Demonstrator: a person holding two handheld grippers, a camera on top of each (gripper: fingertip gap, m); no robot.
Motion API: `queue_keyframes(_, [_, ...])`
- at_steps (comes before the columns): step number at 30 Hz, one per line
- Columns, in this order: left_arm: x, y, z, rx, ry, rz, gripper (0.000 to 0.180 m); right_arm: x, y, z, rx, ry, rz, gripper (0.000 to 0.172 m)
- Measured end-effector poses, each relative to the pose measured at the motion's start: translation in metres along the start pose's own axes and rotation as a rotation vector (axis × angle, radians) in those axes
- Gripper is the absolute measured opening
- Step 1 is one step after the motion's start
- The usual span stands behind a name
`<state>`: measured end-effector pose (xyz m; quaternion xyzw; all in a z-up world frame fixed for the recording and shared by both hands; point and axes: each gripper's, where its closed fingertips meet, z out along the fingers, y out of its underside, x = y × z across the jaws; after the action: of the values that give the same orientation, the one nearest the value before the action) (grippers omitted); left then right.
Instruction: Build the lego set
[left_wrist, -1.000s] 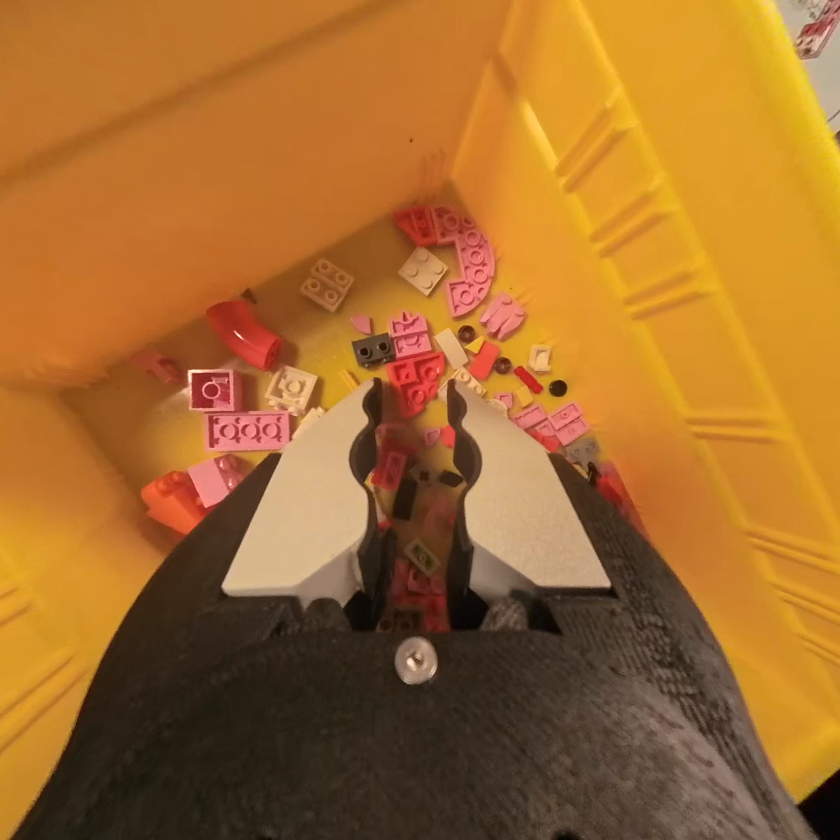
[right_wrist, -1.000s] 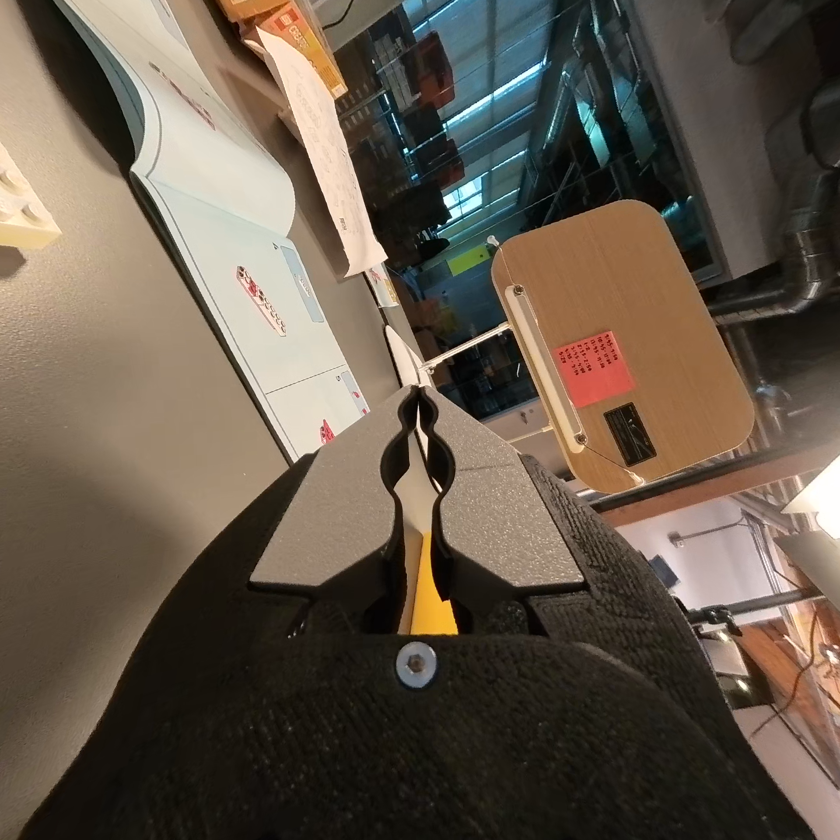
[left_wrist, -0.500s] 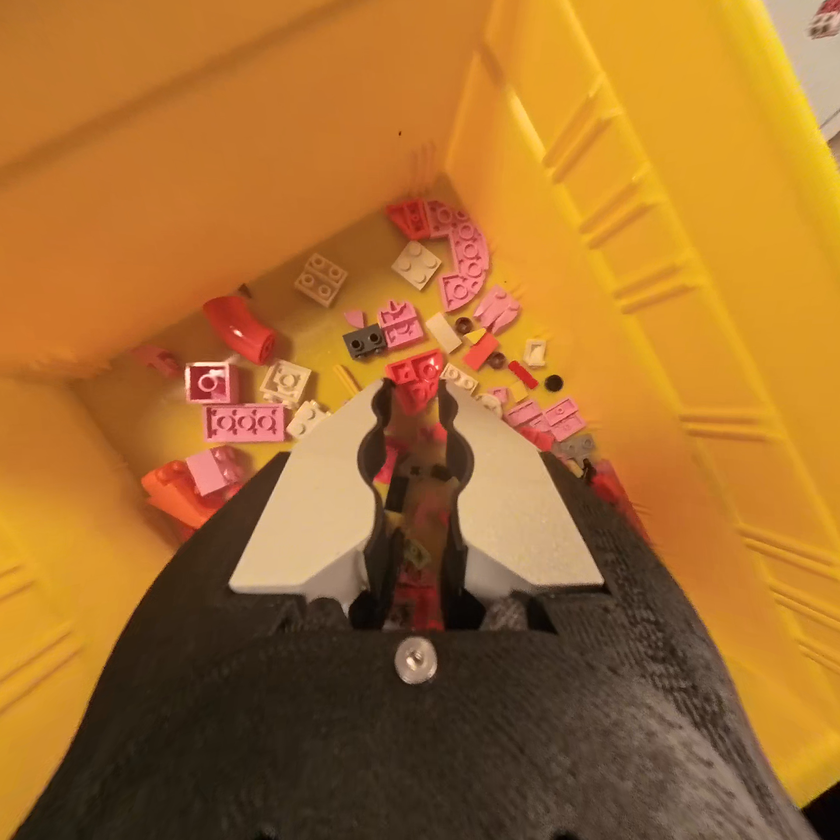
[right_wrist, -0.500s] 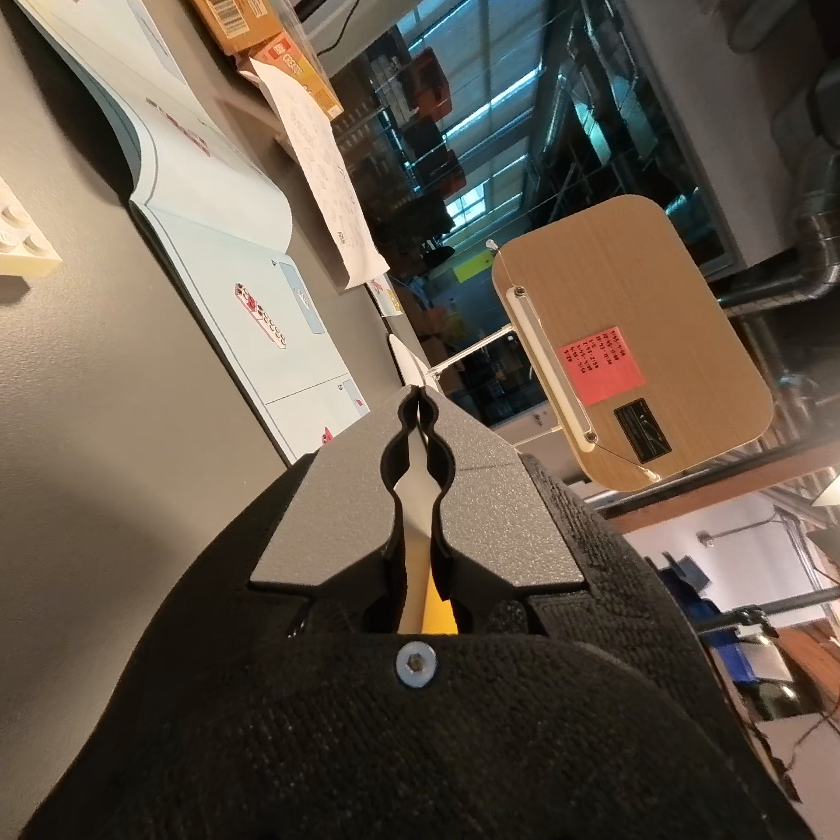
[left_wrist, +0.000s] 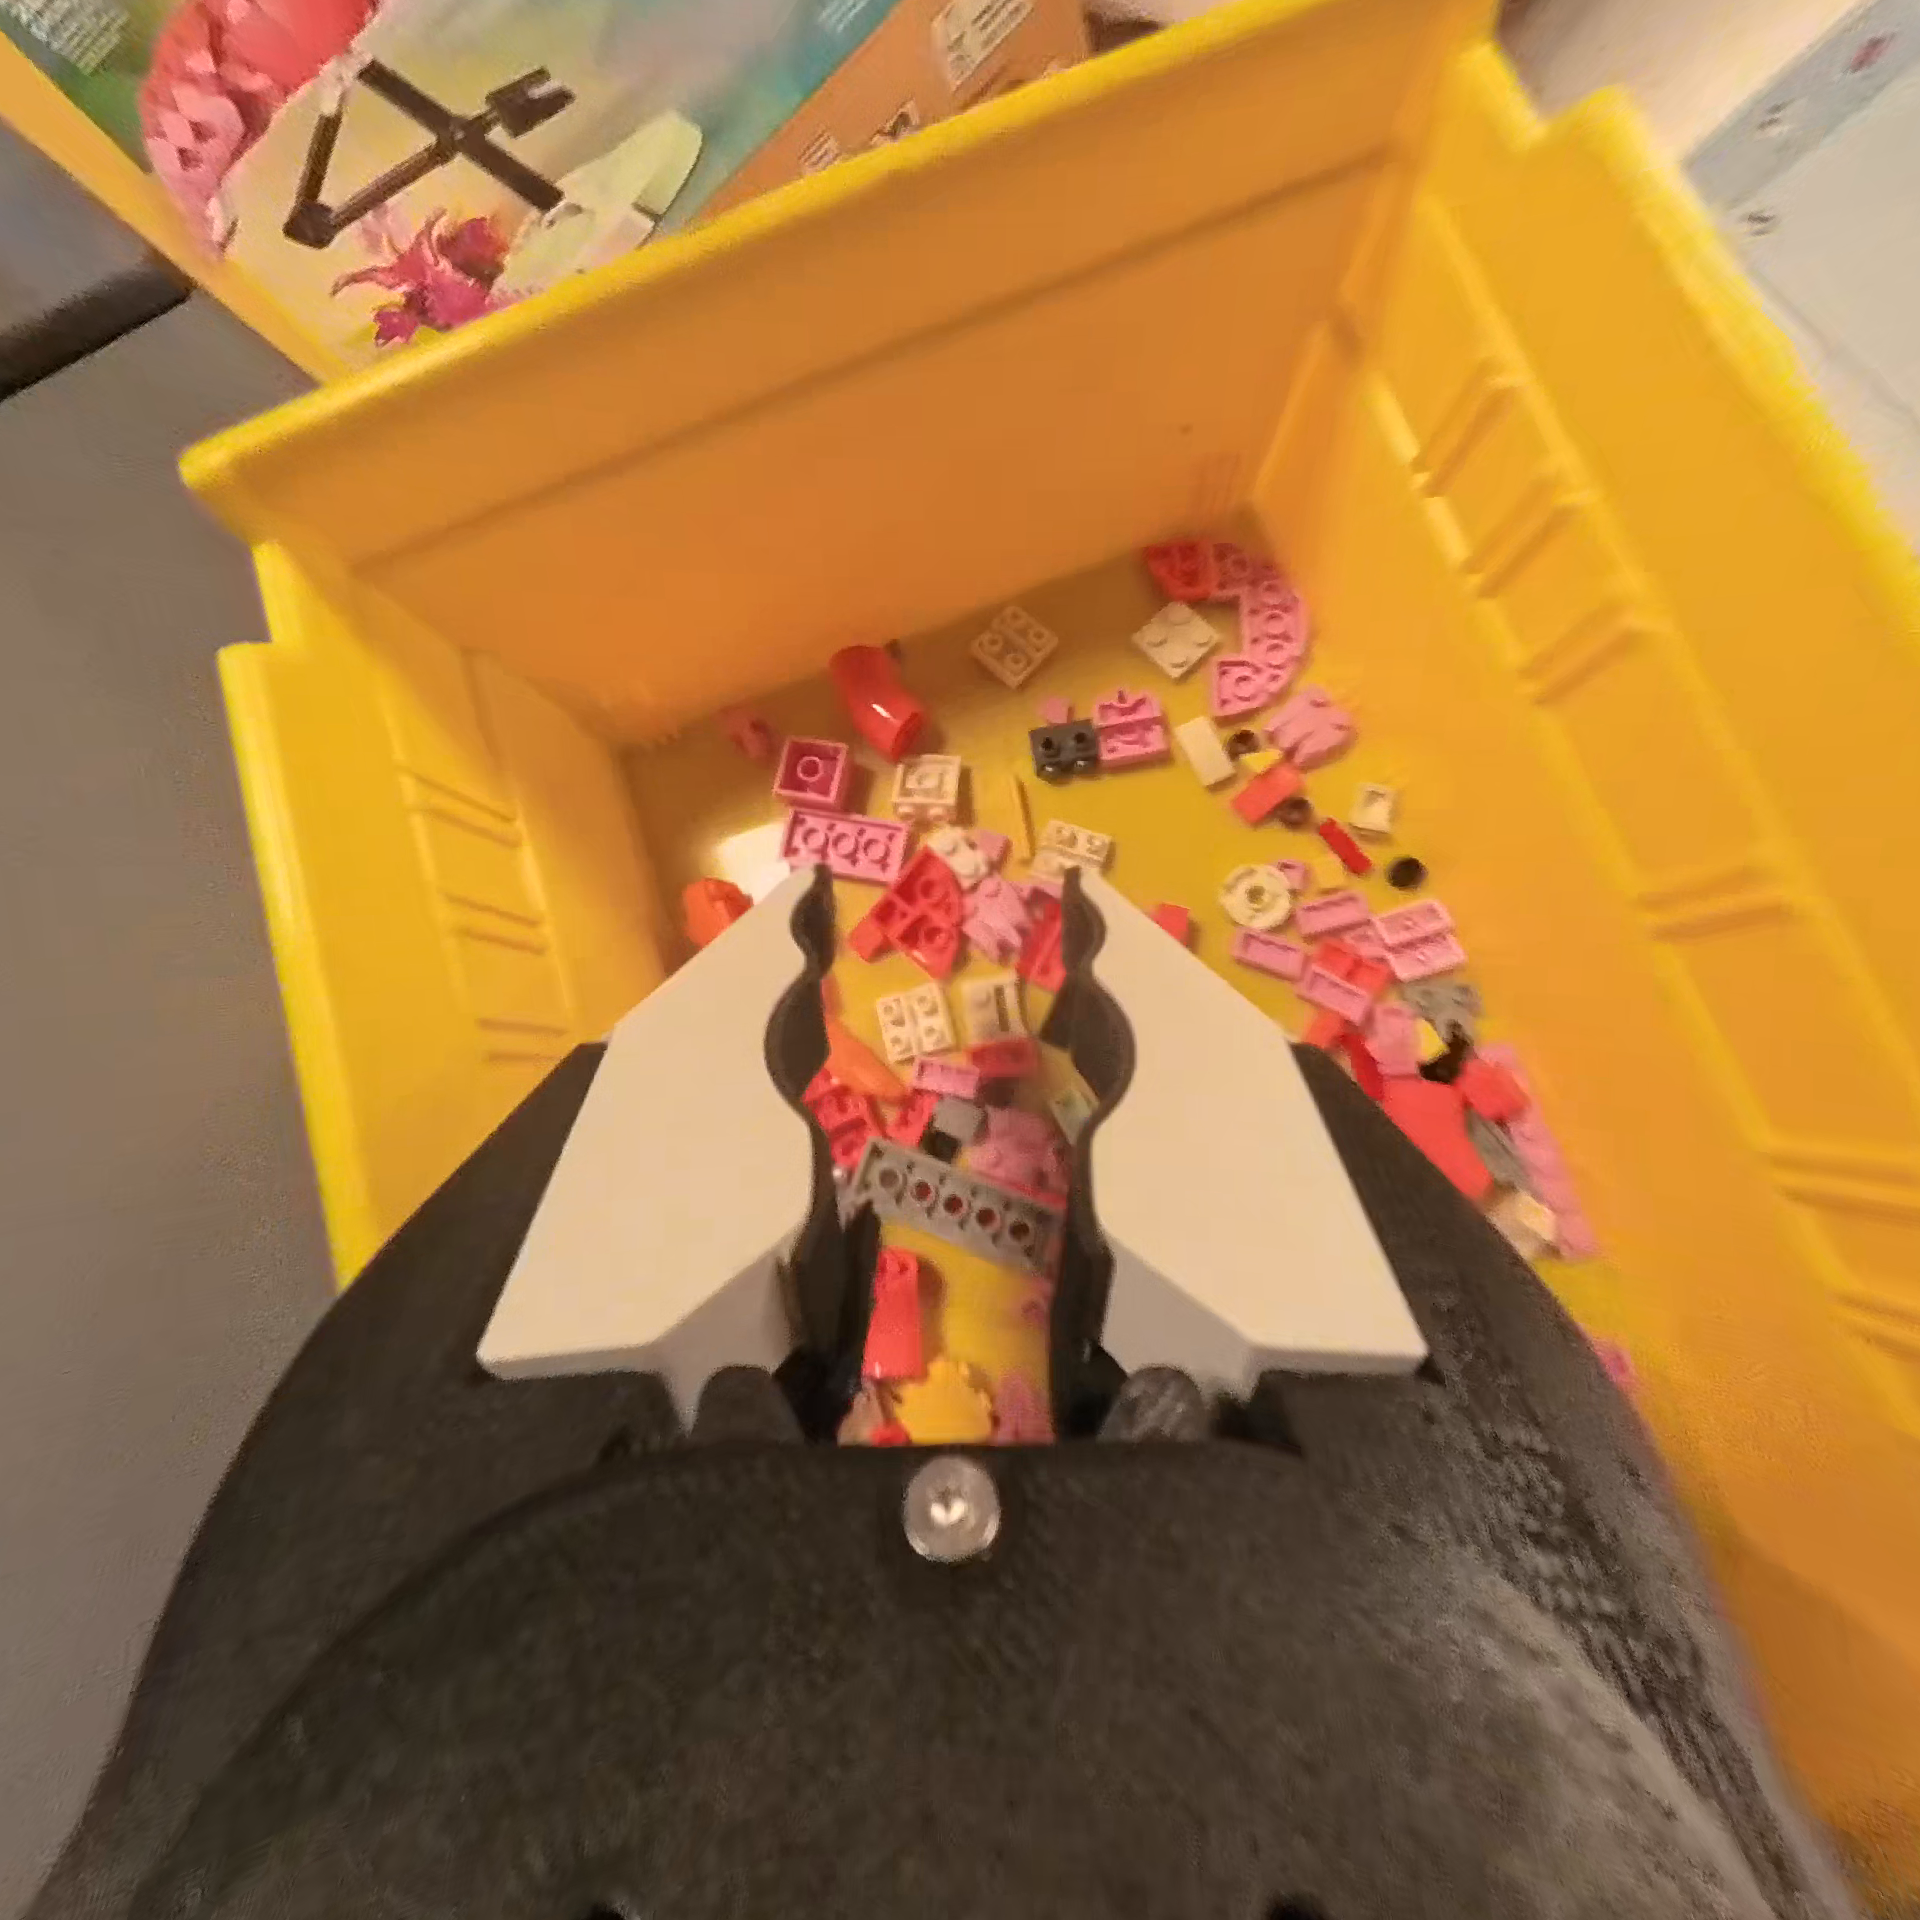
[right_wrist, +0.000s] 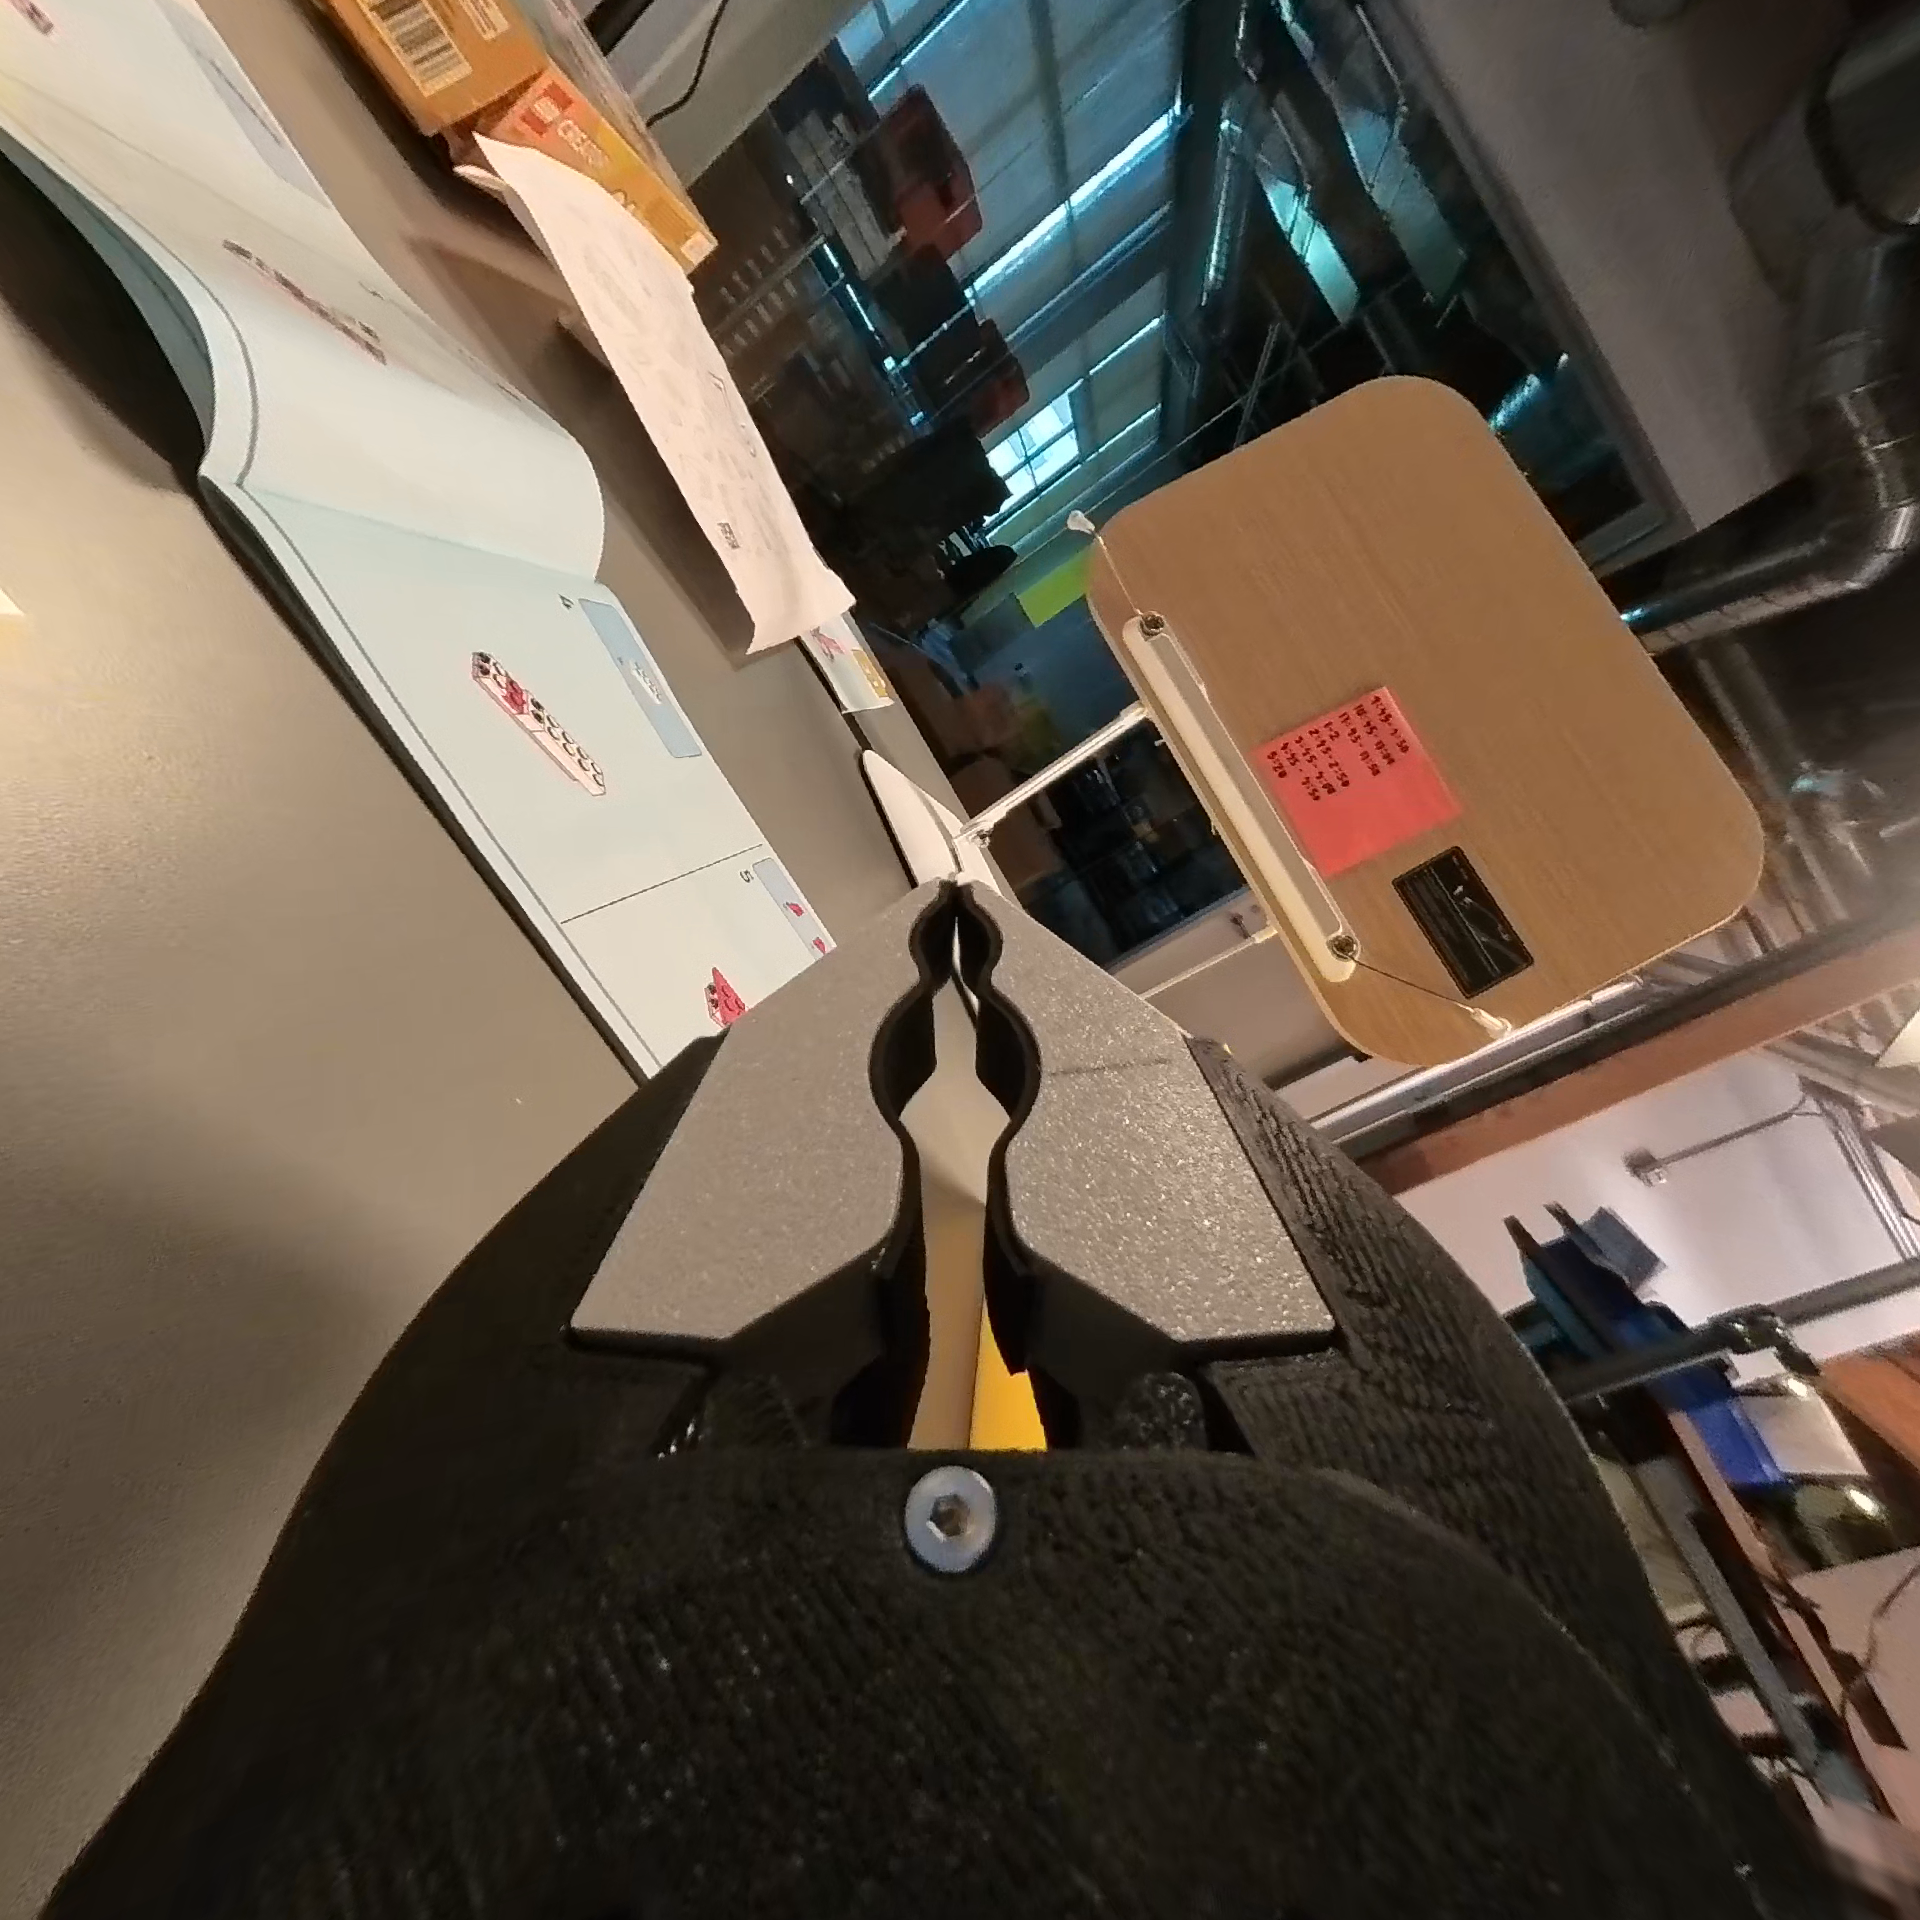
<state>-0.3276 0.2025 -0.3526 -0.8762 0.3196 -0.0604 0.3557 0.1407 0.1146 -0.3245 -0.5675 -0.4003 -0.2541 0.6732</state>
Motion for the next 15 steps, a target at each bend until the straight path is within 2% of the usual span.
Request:
queue_keyframes(3, [0.018,0.009,-0.019,-0.048,0.111,0.065,0.048,-0.004,0.0,0.002,-0.007,-0.011,-0.027,0.0])
queue_keyframes(5, [0.029,0.031,-0.03,-0.181,0.172,0.079,0.057,-0.003,0.003,0.002,-0.034,0.007,-0.054,0.0])
queue_keyframes(7, [0.032,0.049,-0.038,-0.288,0.181,0.085,0.057,0.002,0.009,0.003,-0.072,0.04,-0.074,0.0])
queue_keyframes(12, [0.037,0.065,-0.051,-0.348,0.215,0.076,0.049,0.006,0.014,0.004,-0.095,0.055,-0.057,0.0])
queue_keyframes(15, [0.039,0.074,-0.054,-0.376,0.24,0.036,0.052,0.003,0.015,0.004,-0.1,0.049,-0.076,0.0])
